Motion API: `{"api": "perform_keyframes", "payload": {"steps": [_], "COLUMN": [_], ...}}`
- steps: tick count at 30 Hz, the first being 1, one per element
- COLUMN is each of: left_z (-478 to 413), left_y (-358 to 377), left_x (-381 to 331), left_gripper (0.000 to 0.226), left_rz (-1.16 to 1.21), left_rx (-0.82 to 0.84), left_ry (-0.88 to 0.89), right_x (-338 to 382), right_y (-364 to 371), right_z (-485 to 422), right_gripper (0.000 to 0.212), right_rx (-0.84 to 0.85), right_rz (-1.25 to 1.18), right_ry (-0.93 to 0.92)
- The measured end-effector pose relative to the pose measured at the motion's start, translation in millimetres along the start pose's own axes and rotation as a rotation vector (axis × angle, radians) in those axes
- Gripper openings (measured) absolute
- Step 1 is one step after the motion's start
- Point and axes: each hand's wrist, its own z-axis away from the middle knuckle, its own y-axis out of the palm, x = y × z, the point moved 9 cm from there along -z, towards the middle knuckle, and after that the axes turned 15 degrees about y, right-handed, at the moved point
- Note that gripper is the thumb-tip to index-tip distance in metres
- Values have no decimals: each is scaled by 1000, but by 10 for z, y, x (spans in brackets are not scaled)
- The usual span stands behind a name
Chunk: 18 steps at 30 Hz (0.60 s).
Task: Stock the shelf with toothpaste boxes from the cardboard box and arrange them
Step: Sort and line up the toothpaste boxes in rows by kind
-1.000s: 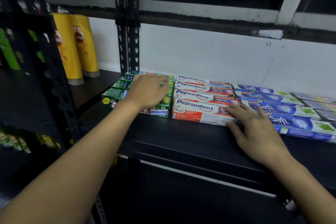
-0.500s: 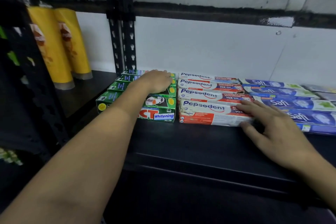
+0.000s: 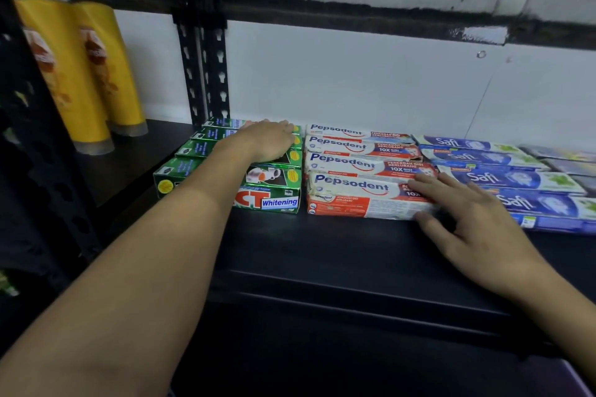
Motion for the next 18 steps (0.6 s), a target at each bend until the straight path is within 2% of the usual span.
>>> {"api": "perform_keyframes", "payload": {"steps": [13, 18], "left_z": [-12, 60], "left_y": [-7, -200], "left_x": [11, -43], "left_gripper": [52, 52], "left_rz": [2, -54], "left_rx": [-44, -170], "left_ry": [4, 24], "right_x": [-6, -22], "right_y": [-7, -47], "right_z": [-5, -13], "right_gripper": [51, 51], "right_rx": [0, -24], "right_rz": [-12, -64], "right_ry": [16, 21]}}
